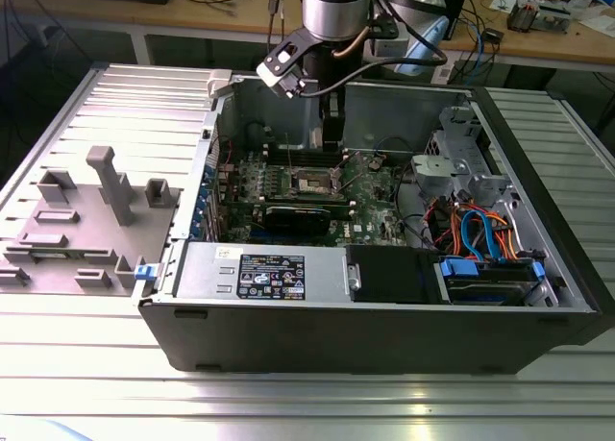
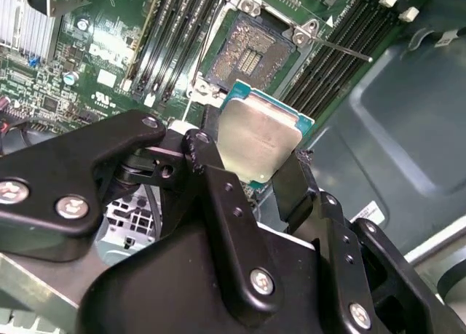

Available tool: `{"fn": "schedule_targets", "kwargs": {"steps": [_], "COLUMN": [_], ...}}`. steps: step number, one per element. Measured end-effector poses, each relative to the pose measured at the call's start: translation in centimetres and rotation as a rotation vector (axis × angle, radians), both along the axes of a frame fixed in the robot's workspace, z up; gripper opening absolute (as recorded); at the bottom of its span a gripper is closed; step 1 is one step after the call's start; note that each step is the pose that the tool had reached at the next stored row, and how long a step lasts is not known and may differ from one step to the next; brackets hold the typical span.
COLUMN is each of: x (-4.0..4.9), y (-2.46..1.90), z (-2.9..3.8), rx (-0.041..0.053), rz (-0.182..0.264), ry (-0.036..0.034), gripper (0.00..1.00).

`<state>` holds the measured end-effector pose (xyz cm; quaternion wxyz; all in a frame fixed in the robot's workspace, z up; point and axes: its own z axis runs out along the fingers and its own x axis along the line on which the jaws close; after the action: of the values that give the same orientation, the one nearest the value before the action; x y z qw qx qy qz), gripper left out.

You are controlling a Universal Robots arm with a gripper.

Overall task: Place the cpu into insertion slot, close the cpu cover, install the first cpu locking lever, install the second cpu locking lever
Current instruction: 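Place the cpu into insertion slot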

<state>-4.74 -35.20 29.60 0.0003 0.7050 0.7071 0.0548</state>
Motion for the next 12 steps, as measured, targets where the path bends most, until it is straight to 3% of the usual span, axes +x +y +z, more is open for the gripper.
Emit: {"fn": "schedule_targets", "kwargs": {"steps": [12], "x": [0.00], "y": [-0.01], "z": [-0.95], "rx": [0.0005], "rz": [0.000], "ry": [0.0001], "gripper": [0.54]}}
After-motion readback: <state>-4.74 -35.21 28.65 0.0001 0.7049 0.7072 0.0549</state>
